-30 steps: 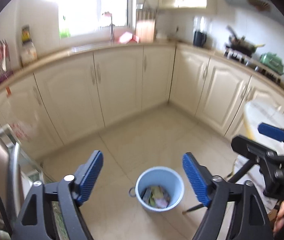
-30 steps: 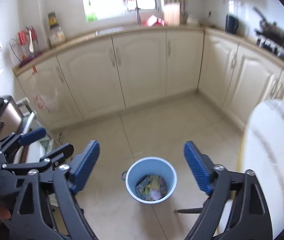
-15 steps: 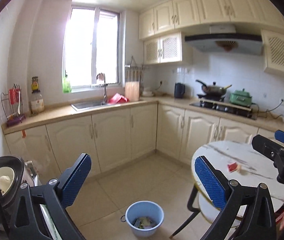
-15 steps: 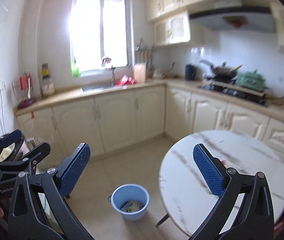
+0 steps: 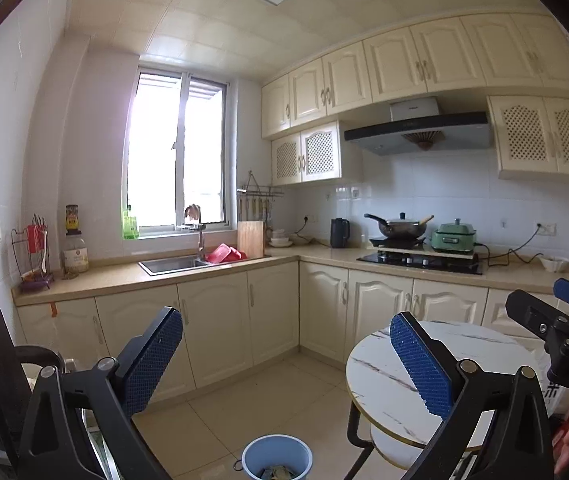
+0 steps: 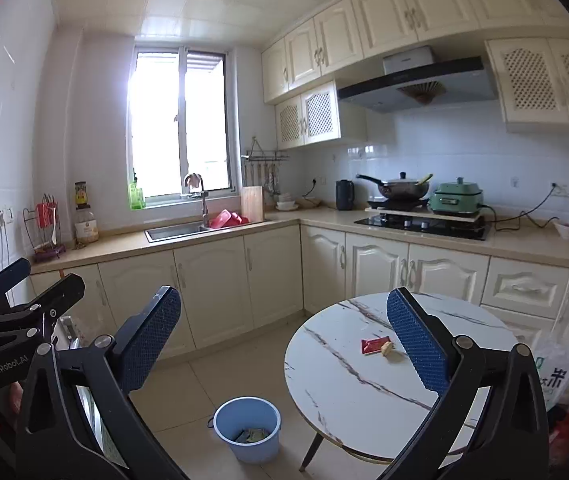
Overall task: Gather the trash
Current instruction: 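Raise both tools from the bucket and move them back to the table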
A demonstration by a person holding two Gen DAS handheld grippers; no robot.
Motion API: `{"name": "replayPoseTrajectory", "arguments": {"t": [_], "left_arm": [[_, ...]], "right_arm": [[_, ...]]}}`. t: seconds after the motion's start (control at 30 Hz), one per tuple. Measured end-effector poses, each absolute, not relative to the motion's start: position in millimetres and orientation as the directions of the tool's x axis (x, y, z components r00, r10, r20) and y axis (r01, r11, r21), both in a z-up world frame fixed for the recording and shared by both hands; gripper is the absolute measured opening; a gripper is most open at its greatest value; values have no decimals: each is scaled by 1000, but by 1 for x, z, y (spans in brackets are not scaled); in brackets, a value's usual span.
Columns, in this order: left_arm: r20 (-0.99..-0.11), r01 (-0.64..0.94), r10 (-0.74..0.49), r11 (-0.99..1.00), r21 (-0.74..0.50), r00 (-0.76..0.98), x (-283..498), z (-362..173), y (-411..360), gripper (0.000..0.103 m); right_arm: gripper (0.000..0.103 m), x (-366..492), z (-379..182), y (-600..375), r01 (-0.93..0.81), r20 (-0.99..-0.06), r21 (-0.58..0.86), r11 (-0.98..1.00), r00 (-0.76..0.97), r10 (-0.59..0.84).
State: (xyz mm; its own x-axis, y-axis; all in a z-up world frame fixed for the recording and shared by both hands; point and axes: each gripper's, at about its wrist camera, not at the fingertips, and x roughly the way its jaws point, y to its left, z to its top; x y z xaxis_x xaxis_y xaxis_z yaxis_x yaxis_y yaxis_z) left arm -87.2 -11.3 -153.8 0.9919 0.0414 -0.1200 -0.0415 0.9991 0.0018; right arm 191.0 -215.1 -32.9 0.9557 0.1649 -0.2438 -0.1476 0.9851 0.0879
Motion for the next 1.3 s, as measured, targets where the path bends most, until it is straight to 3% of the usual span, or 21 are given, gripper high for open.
{"name": "replayPoseTrajectory", "arguments": {"t": [0.27,0.57,0.7,0.97,1.13,1.3], "left_arm": [[-78,-6,7,1000,5,997,-93,-160,-5,102],[-120,-3,2,1000,-4,993,-38,-154,10,102],[-188,10,-12,1000,-10,982,4,-157,11,102],[-390,91,-93,996,-24,916,122,-170,-19,102],[-491,144,-139,989,-29,860,201,-177,-38,102],[-591,223,-214,973,-59,777,302,-169,-58,102]], "right_arm": [[103,181,-27,-227,-118,-218,94,989,966,136],[103,196,-38,-238,-90,-243,96,991,964,111],[103,215,-54,-254,-47,-282,98,994,957,73],[103,292,-122,-300,40,-464,102,994,886,12],[103,371,-189,-327,80,-652,81,993,758,-8],[103,440,-255,-346,91,-769,82,992,640,5]]}}
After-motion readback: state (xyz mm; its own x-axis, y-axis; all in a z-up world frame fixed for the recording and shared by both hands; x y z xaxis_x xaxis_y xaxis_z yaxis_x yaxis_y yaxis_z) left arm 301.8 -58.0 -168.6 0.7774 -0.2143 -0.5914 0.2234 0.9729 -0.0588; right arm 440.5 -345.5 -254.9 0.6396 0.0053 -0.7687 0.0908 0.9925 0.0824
